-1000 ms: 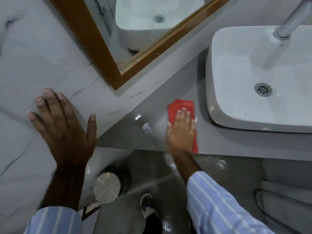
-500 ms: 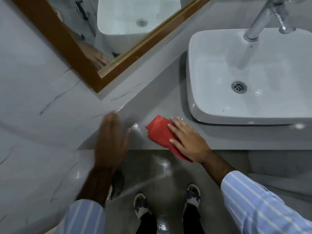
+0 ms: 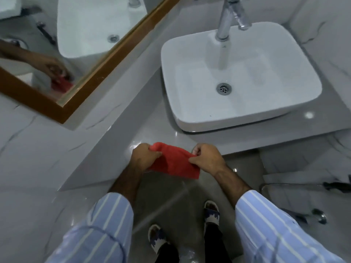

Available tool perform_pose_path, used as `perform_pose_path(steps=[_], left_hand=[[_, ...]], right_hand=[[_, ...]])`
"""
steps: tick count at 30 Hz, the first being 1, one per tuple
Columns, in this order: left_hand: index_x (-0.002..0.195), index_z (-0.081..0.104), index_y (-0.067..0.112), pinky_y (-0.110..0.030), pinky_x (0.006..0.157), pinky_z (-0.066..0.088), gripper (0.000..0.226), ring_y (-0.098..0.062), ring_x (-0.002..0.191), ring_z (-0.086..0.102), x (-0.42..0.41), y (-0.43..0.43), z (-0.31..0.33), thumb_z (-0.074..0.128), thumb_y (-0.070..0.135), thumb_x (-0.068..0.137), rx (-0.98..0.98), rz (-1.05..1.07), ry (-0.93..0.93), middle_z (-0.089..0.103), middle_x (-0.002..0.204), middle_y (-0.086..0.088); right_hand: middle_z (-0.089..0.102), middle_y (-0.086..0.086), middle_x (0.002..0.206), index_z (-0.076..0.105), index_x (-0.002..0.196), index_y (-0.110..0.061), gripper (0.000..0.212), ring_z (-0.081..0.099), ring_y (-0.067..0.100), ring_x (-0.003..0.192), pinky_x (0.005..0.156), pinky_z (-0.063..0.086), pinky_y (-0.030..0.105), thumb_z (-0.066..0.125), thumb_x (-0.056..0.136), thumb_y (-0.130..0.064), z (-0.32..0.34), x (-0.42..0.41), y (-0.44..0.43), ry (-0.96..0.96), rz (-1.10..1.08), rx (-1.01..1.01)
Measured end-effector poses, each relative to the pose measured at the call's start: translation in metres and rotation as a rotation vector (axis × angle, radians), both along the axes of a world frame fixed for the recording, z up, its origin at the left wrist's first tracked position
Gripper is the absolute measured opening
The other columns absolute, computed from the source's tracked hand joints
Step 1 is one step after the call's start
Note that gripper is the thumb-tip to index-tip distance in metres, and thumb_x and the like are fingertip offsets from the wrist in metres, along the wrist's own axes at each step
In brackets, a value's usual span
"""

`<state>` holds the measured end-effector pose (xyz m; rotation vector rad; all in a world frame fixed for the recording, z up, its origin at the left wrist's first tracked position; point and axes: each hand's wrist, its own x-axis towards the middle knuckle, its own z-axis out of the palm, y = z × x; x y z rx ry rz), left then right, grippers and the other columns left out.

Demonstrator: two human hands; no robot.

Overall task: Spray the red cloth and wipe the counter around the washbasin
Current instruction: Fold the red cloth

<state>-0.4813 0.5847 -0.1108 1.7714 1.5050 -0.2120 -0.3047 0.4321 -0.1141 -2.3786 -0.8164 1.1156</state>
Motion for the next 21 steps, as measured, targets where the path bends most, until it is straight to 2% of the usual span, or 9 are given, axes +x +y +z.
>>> perform_pose_path(steps=[1,2,4,6,8,11,15,18,21], left_hand=[[0.074,0.07,0.008,-0.031,0.061,0.051,0.028,-0.029,0.071,0.069,-0.002,-0.008,0.002,0.084,0.032,0.08,-0.099,0.058,-0.083,0.07,0.072,-0.01],[0.07,0.071,0.007,-0.035,0.061,0.057,0.029,-0.03,0.068,0.07,0.002,-0.02,0.007,0.087,0.03,0.076,-0.183,0.092,-0.179,0.072,0.069,-0.012],[0.083,0.078,0.003,-0.051,0.08,0.063,0.028,-0.038,0.08,0.076,0.012,-0.043,0.015,0.089,0.026,0.071,-0.301,0.142,-0.313,0.08,0.084,-0.021],[0.095,0.08,0.002,-0.048,0.086,0.062,0.026,-0.036,0.088,0.077,0.034,-0.068,0.027,0.088,0.019,0.077,-0.374,0.096,-0.382,0.08,0.097,-0.023],[0.1,0.079,0.003,-0.044,0.087,0.062,0.025,-0.034,0.092,0.078,0.071,-0.1,0.042,0.086,0.016,0.08,-0.418,0.012,-0.409,0.081,0.099,-0.021],[0.101,0.08,0.006,-0.037,0.081,0.064,0.023,-0.032,0.091,0.079,0.121,-0.136,0.062,0.086,0.016,0.081,-0.406,-0.109,-0.438,0.082,0.093,-0.013],[0.089,0.079,0.01,-0.017,0.056,0.056,0.01,-0.012,0.065,0.075,0.219,-0.219,0.106,0.085,0.008,0.081,-0.38,-0.383,-0.511,0.079,0.069,0.003],[0.094,0.078,0.016,-0.026,0.066,0.059,0.016,-0.005,0.068,0.073,0.292,-0.278,0.129,0.086,0.01,0.08,-0.315,-0.599,-0.604,0.08,0.074,0.008],[0.107,0.079,0.022,-0.031,0.082,0.061,0.033,-0.01,0.083,0.074,0.37,-0.35,0.149,0.084,0.032,0.076,-0.136,-0.915,-0.674,0.081,0.094,0.007]], right_hand=[[0.075,0.002,0.077,0.072,0.079,-0.016,0.016,0.072,0.02,0.075,0.076,0.064,0.042,0.082,0.069,-0.024,0.003,0.006,-0.012,0.02,-0.054,0.02],[0.076,0.005,0.078,0.073,0.08,-0.015,0.017,0.071,0.019,0.074,0.075,0.063,0.04,0.084,0.07,-0.023,0.009,0.014,-0.03,0.037,-0.127,0.041],[0.076,0.005,0.077,0.074,0.081,-0.014,0.018,0.068,0.014,0.071,0.068,0.06,0.031,0.087,0.071,-0.021,0.019,0.031,-0.066,0.07,-0.254,0.093],[0.076,0.0,0.079,0.076,0.083,-0.017,0.016,0.067,0.009,0.071,0.059,0.052,0.015,0.088,0.072,-0.02,0.032,0.048,-0.104,0.084,-0.352,0.146],[0.076,-0.006,0.08,0.079,0.085,-0.022,0.015,0.067,0.004,0.073,0.057,0.048,0.008,0.087,0.073,-0.019,0.047,0.066,-0.149,0.078,-0.456,0.172],[0.076,-0.008,0.078,0.081,0.085,-0.027,0.015,0.071,0.01,0.076,0.068,0.055,0.019,0.088,0.072,-0.023,0.063,0.088,-0.201,0.067,-0.567,0.179],[0.073,-0.009,0.071,0.078,0.085,-0.025,0.015,0.068,0.009,0.067,0.062,0.054,0.017,0.088,0.075,-0.019,0.09,0.118,-0.306,0.022,-0.91,0.244],[0.075,0.001,0.071,0.076,0.083,-0.015,0.014,0.068,0.018,0.065,0.064,0.056,0.033,0.087,0.074,-0.018,0.099,0.135,-0.367,0.035,-1.177,0.344],[0.072,0.011,0.077,0.068,0.081,-0.01,0.012,0.068,0.023,0.067,0.052,0.057,0.029,0.079,0.082,-0.013,0.107,0.154,-0.428,0.102,-1.422,0.447]])
